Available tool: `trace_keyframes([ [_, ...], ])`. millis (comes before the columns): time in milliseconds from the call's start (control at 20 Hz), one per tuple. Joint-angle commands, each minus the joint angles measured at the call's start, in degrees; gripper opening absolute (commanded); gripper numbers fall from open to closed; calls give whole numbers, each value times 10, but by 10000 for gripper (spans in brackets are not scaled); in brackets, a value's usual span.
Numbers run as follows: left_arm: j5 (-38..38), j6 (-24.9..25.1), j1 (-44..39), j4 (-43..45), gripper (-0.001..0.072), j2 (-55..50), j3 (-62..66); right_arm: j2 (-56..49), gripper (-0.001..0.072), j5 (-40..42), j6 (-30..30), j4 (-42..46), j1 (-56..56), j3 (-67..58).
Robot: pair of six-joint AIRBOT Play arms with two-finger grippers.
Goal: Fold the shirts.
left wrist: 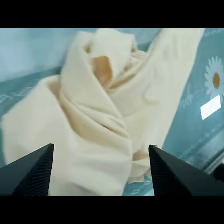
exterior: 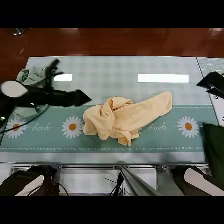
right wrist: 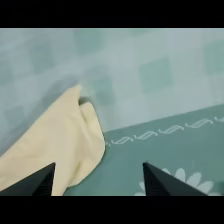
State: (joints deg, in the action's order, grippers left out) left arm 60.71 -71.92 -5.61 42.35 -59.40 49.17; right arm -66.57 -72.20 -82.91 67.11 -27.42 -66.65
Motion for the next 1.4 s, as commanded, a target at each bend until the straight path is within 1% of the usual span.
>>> trace_keyframes([
  [0,54,-45,120,17,702,10,-13,109,625,45,2,-31,-43,160],
  [50,80,-46,128,5,701,-1,-35,143,625,57,17,-80,-43,228],
  [150,144,-1,121,-46,701,-40,-75,200,625,66,66,-204,-43,347],
  [200,154,17,112,-57,701,-64,-88,218,625,61,85,-246,-43,385],
  [250,154,18,102,-58,701,-85,-92,233,625,52,96,-277,-43,416],
  [300,150,22,90,-73,701,-108,-92,241,625,41,105,-291,-43,435],
  [350,141,40,75,-104,701,-129,-91,243,625,28,114,-289,-43,447],
  [400,134,56,59,-131,701,-148,-91,243,625,17,119,-280,-43,455],
  [450,124,62,40,-144,701,-166,-89,243,625,5,120,-267,-43,462],
  [600,115,64,-12,-146,698,-222,-67,243,625,-8,121,-254,-40,483],
  [650,115,68,-21,-146,565,-236,-54,243,625,-3,120,-251,-27,491],
  [700,116,91,-24,-146,38,-241,-42,243,625,-4,120,-247,-4,498],
  [750,113,114,-26,-152,36,-241,-33,242,625,-9,115,-244,28,506],
  [850,113,117,-26,-154,37,-240,-14,242,625,2,91,-243,101,516],
  [950,113,117,-26,-154,37,-240,-4,242,625,46,48,-243,186,518],
  [1050,113,117,-26,-154,36,-240,-4,242,625,94,13,-261,273,518],
  [1150,113,117,-26,-154,37,-241,-4,242,625,150,7,-298,347,518],
  [1250,113,117,-26,-154,37,-241,-4,238,625,202,-7,-319,386,516],
  [1350,113,117,-26,-154,37,-241,-4,207,625,208,12,-349,403,509],
])
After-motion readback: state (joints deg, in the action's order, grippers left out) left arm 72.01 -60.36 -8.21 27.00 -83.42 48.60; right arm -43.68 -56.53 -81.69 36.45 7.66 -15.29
